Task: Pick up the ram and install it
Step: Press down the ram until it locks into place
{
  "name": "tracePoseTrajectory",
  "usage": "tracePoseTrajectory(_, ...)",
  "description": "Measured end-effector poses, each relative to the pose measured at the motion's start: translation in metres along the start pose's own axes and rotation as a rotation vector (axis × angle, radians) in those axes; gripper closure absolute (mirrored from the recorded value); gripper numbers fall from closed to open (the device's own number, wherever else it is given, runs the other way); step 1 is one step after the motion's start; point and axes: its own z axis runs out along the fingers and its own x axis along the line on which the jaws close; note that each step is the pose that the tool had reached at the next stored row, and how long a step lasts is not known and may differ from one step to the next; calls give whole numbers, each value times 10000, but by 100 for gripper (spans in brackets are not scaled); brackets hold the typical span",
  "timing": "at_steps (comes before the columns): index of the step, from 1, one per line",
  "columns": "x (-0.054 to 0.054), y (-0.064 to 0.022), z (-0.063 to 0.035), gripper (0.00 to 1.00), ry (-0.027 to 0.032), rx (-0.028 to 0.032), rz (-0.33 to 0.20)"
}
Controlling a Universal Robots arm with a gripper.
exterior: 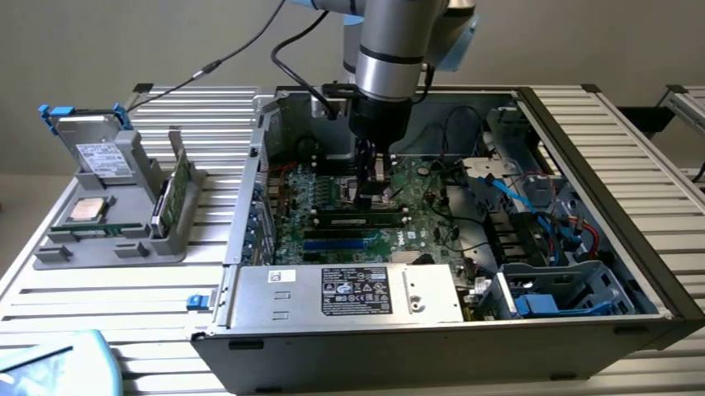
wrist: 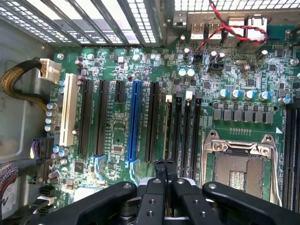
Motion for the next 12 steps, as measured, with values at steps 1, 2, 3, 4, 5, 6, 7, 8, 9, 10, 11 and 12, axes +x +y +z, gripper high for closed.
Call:
tracePoseTrajectory(1,1,-11,-2,90,-2,1,0)
tracePoseTrajectory(2,3,-22,-6,90,-1,0,-1)
tracePoseTrajectory(3,4,-31,-8,90,-1,0,-1)
tracePoseTrajectory(4,5,-40,-11,90,-1,0,-1)
tracePoseTrajectory(5,7,-49,-13,90,0,0,-1)
tracePoseTrajectory(6,8,-56,-15,90,-1,0,-1)
tracePoseTrajectory(7,9,-63,-18,90,0,-1,-1)
tracePoseTrajectory(8,10,-71,-20,90,0,-1,-1)
tracePoseTrajectory(9,12,-80,-22,90,0,-1,-1)
tracePoseTrajectory(10,14,-89,-25,90,0,-1,-1)
tracePoseTrajectory(11,16,-100,-27,90,1,-1,-1)
tracePoseTrajectory(12,18,-110,-30,90,0,-1,-1)
